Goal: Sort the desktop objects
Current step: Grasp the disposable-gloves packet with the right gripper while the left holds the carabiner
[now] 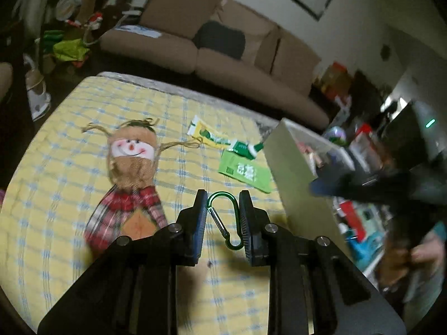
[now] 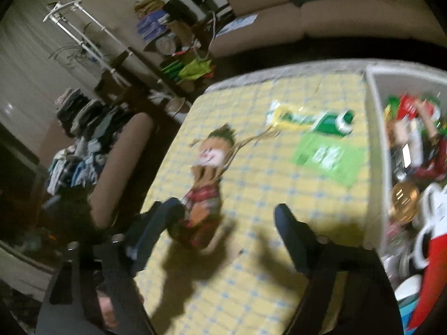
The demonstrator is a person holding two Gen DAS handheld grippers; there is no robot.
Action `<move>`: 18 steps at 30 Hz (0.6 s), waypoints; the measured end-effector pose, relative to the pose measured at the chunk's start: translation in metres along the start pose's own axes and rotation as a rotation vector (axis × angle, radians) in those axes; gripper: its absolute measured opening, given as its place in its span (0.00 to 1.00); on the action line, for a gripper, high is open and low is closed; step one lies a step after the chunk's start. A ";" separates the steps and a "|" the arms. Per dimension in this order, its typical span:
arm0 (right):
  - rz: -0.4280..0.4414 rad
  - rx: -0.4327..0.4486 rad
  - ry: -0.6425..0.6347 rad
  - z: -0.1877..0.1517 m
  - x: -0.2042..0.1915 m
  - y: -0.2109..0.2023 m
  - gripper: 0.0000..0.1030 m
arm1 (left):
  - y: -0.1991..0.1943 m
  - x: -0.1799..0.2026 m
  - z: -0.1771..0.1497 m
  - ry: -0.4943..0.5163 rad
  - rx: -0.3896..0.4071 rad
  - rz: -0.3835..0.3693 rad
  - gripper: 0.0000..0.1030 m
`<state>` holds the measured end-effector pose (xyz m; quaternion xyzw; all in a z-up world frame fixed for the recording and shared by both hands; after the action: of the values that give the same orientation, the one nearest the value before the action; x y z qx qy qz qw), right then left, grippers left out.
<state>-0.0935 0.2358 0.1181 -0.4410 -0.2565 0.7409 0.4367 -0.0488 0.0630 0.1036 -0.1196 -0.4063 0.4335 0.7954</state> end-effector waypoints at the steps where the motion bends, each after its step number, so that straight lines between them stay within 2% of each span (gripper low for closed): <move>1: 0.002 -0.007 0.002 -0.005 -0.004 0.004 0.75 | -0.012 -0.002 -0.002 -0.020 0.020 -0.002 0.21; 3: -0.009 -0.030 -0.022 -0.021 -0.013 0.016 0.75 | -0.025 -0.005 -0.008 -0.055 0.042 -0.011 0.21; 7: -0.098 -0.064 -0.145 -0.053 -0.029 0.052 0.75 | -0.045 -0.024 -0.023 -0.137 0.091 -0.028 0.21; 9: -0.120 -0.077 -0.208 -0.068 -0.036 0.072 0.75 | -0.046 -0.031 -0.024 -0.154 0.079 -0.035 0.21; 14: -0.252 -0.064 -0.502 -0.099 -0.061 0.119 0.77 | -0.052 -0.042 -0.015 -0.149 0.078 -0.033 0.21; 18: -0.320 -0.067 -0.644 -0.108 -0.066 0.144 0.79 | -0.059 -0.047 -0.009 -0.153 0.089 -0.043 0.21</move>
<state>-0.0442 0.1077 -0.0159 -0.1535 -0.4710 0.7552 0.4292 -0.0210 -0.0073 0.1042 -0.0417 -0.4488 0.4417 0.7757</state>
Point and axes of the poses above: each gripper's, at about its wrist camera, not at the fingertips, and y roughly the way its jaws point, x to its right, z to its top, the point moved 5 cm from there along y, roughly the way its jaws point, and after that the axes turned 9 degrees about -z, right-handed, at the moved point
